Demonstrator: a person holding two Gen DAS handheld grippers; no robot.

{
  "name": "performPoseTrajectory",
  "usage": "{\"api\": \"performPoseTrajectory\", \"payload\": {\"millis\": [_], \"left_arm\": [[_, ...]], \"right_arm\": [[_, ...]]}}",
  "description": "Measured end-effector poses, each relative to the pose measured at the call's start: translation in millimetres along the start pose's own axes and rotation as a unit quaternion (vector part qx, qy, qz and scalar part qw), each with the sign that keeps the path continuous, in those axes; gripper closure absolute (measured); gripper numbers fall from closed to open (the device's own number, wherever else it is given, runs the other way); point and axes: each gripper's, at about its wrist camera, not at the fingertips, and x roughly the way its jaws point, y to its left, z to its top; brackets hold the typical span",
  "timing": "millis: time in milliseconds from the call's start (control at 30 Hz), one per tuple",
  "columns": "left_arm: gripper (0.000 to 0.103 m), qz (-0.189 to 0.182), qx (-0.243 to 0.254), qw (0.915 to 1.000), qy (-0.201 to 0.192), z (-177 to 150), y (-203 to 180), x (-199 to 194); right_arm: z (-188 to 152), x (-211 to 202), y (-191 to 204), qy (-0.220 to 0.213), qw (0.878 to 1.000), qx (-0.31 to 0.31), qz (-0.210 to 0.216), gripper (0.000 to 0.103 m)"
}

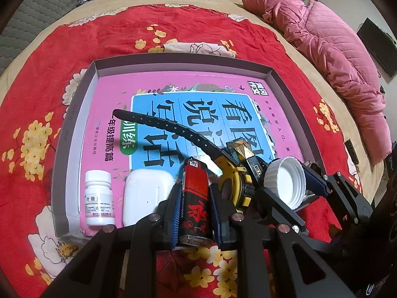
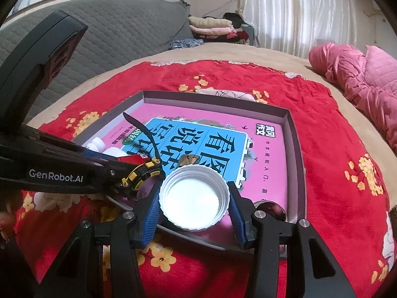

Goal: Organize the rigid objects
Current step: 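Lift red lighter with left tool into the tray while right tool carries bottle cap, then lower cap beside metal fitting and open right gripper while left releases lighter by earbud case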

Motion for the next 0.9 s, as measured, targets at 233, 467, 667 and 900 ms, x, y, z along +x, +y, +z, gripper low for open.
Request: {"api": "performPoseTrajectory", "payload": {"millis": [233, 467, 667, 900], "left_arm": [[0.081, 0.001, 0.001, 1.0000, -0.001, -0.5, -0.1, -0.3], [0.081, -0.001, 0.000, 1.0000, 0.000, -0.3, 0.0, -0.3], [0.081, -0.001, 0.000, 1.0000, 0.000, -0.5, -0.1, -1.1], [0.081, 0.000, 0.003, 1.0000, -0.002, -0.9, -0.8, -2.0]], "right_arm": [[-0.9, 2.5, -0.4, 0.002, 1.000, 0.003, 0.009, 0.051], [-0.8, 2.1, -2.9, 0.002, 1.000, 0.009, 0.013, 0.051], [-0.6, 1.9, -3.6, 0.002, 1.000, 0.009, 0.014, 0.051], [1.1, -4.4, -1.1, -0.011, 1.000, 0.005, 0.013, 0.048]]}}
